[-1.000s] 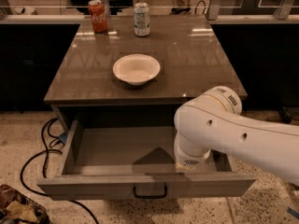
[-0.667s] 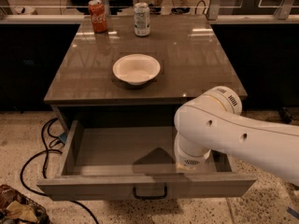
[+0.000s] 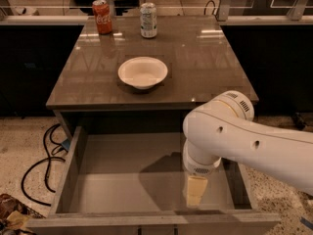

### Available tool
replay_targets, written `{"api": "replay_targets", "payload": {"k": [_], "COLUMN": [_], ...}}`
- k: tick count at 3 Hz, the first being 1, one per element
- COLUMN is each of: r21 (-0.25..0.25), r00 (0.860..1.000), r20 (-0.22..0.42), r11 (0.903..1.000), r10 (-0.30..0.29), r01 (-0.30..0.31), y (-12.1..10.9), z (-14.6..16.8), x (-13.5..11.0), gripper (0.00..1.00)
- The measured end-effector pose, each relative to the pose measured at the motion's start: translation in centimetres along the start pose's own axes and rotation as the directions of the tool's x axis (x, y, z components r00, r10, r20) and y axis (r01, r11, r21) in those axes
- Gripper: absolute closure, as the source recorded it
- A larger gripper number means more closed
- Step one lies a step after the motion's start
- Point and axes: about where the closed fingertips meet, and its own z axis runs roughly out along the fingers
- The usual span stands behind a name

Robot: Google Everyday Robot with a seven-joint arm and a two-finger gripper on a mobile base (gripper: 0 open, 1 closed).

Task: Open top drawer

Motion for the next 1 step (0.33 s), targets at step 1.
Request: {"api": "replay_targets", "payload": {"k": [1], "r21": [0.0], "r00": [1.0], "r20": [0.0], "r11": [1.0], "r10": [0.0], "r01": [0.0], "y": [0.0], "z": [0.0], "x": [0.0], "gripper": [0.0]}}
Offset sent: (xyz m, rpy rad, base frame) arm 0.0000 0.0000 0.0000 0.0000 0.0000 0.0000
